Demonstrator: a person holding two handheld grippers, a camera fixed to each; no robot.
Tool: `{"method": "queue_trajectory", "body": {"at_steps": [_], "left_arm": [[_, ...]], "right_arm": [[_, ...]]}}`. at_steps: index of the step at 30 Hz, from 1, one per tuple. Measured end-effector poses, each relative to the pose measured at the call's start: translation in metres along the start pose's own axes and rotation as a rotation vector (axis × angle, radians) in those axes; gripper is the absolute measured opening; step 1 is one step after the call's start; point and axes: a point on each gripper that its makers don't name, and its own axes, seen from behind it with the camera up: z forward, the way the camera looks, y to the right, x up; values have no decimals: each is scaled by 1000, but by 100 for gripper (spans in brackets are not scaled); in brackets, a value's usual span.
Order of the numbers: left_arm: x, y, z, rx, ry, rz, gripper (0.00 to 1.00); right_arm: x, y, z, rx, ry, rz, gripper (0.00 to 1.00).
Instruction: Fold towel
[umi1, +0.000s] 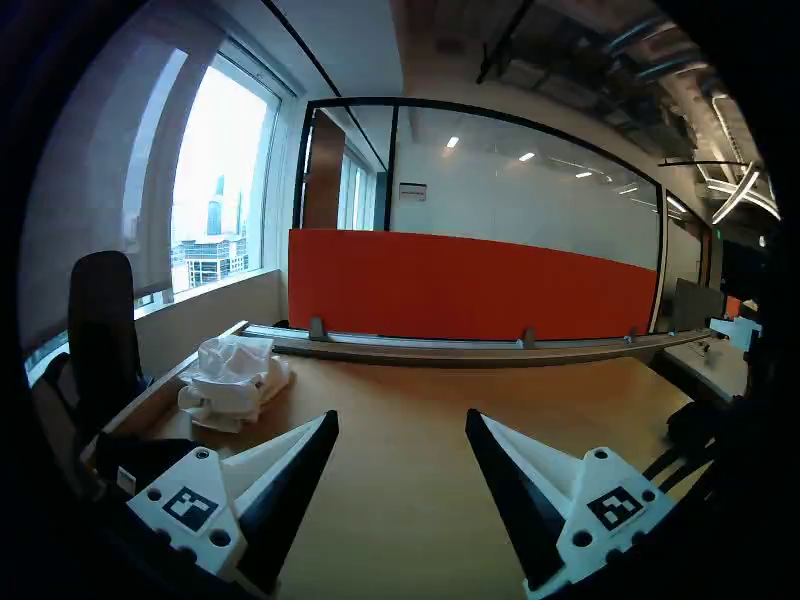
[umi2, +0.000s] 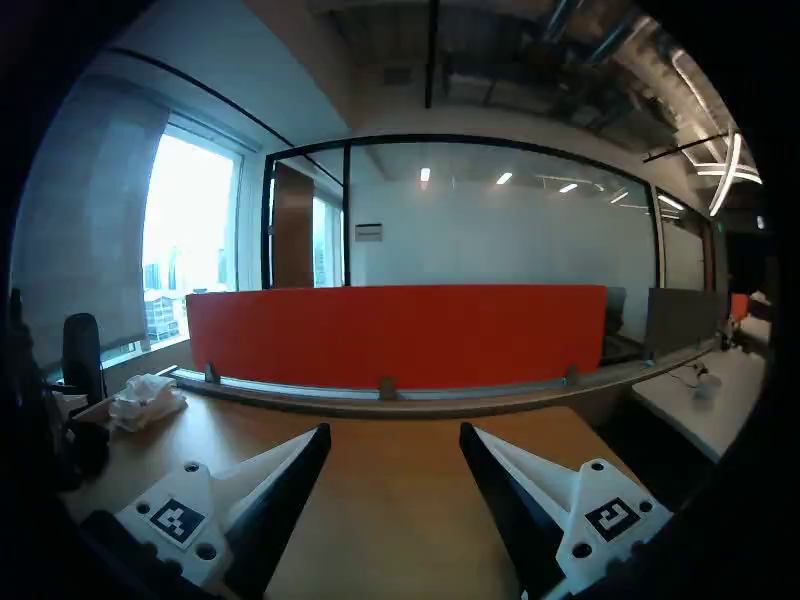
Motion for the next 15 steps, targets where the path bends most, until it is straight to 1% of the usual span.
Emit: {"method": "queue_trajectory", "body": {"at_steps": [6, 12, 15], "left_arm": [[0, 1, 2, 1, 9, 5, 94], [8, 4, 5, -3, 32, -5, 94], [11, 4, 5, -4, 42, -9, 94]], "right_arm": [[-1, -4, -2, -7, -2, 6, 100], [-3, -6, -6, -9, -18, 5, 100], [2, -7, -10, -12, -18, 2, 100]]}}
